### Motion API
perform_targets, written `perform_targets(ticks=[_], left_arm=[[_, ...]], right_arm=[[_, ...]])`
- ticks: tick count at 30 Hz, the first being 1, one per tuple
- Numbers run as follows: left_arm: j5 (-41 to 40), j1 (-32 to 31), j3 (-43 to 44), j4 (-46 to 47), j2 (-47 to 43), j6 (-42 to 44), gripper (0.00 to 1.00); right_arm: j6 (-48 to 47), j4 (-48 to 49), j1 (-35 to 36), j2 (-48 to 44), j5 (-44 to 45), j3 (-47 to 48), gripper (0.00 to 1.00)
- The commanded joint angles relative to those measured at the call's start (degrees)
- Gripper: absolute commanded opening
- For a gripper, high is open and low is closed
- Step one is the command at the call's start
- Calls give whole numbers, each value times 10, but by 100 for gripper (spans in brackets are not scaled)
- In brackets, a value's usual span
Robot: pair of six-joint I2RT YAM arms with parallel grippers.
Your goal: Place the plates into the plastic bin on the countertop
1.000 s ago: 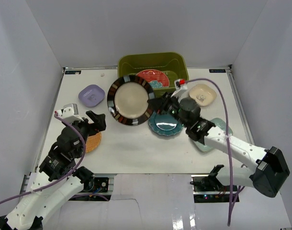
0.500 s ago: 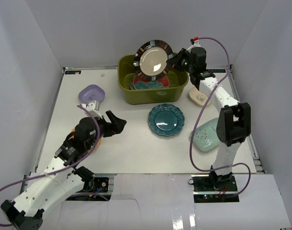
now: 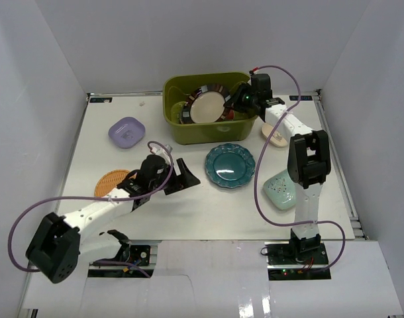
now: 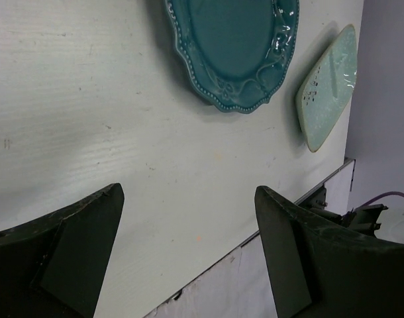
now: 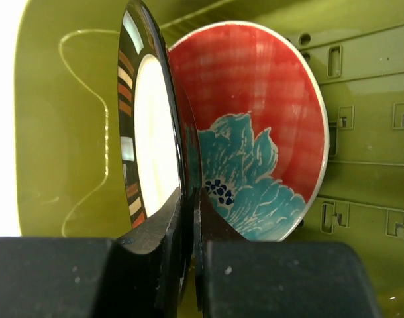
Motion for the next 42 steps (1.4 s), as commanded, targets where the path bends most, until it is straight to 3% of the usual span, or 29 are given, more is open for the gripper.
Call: perform_targets(ticks=[1, 10, 15, 23, 30, 34, 38, 41, 42], left_arm=[[41, 1, 5, 103, 59, -20, 91], [28, -5, 51, 173, 206, -23, 89], [31, -6, 90, 191, 289, -17, 87], [15, -8, 104, 224, 333, -23, 80], [12, -12, 120, 266, 383, -33, 74], [-4, -15, 116, 303, 407, -54, 59], [-24, -19, 110, 338, 426, -80, 45], [-39, -21, 102, 367, 438, -100, 30], [-40, -21, 99, 377, 442, -106, 20]], right_arm=[[6, 64, 2, -16, -27, 47, 10], [-76, -41, 14, -13, 44, 73, 38], [-104, -63, 19, -26, 61, 63, 63], [-129, -73, 21, -65, 79, 45, 88], [-155, -76, 23, -107, 84, 22, 97], [-150, -43, 28, -163, 59, -32, 98], [-121, 57, 40, -263, 33, -160, 94], [-76, 177, 53, -365, 11, -325, 90], [-49, 202, 57, -414, 1, -410, 89]])
